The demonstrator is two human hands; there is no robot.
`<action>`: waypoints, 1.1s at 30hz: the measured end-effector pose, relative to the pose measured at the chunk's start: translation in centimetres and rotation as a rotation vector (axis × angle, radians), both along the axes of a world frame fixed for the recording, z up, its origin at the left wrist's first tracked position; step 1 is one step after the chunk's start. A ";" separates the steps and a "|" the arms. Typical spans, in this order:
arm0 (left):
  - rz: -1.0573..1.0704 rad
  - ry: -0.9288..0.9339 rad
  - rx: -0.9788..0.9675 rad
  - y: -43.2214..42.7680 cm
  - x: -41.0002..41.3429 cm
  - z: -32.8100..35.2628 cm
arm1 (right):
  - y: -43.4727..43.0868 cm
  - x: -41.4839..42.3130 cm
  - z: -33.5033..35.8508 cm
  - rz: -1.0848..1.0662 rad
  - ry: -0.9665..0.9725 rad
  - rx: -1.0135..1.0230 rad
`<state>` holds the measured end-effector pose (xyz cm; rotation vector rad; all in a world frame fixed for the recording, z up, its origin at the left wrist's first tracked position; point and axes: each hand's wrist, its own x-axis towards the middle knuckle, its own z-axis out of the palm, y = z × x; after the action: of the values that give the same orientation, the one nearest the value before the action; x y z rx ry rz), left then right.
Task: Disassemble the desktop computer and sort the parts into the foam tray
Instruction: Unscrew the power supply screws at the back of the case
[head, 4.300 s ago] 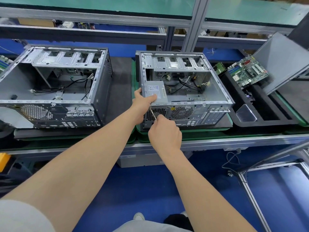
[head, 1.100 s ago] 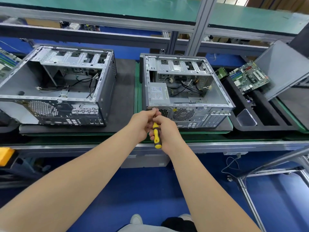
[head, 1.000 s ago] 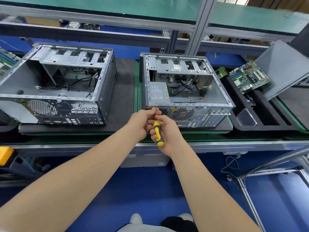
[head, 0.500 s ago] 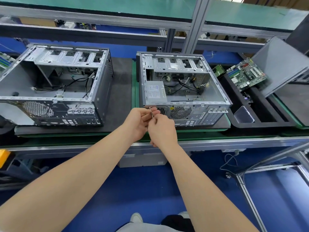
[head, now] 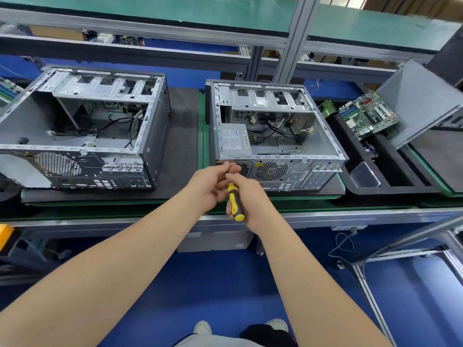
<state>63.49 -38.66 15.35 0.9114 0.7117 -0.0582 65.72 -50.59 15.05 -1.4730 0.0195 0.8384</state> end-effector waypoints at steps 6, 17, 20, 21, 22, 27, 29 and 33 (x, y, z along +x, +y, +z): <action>0.001 -0.054 -0.179 0.1 0.0 -0.3 | -0.3 -0.6 -1.1 -0.069 0.588 0.564; 0.025 -0.038 -0.128 0.7 0.1 -0.7 | 0.6 -0.6 0.9 0.049 -0.512 -0.476; -0.016 -0.048 -0.116 0.7 0.1 -0.7 | 1.1 -0.9 0.4 0.107 -0.939 -0.870; -0.037 -0.055 -0.109 0.7 0.0 -0.6 | 1.4 -1.1 0.2 0.106 -1.011 -0.945; -0.051 -0.058 -0.101 0.6 0.0 -0.6 | 1.6 -1.2 -0.1 0.100 -1.052 -0.981; 0.008 -0.051 -0.005 0.2 0.2 -0.4 | 1.2 -0.6 -0.3 0.069 -0.950 -0.769; 0.001 -0.059 0.018 0.2 0.4 -0.2 | 0.7 0.0 -0.2 0.053 -0.747 -0.573; -0.016 -0.050 -0.011 0.3 0.4 -0.1 | 0.0 -0.1 -0.3 -0.008 0.129 0.079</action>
<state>63.89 -38.31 15.28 0.9055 0.6567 -0.0529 65.58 -50.61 14.79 -1.3425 0.0874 0.9169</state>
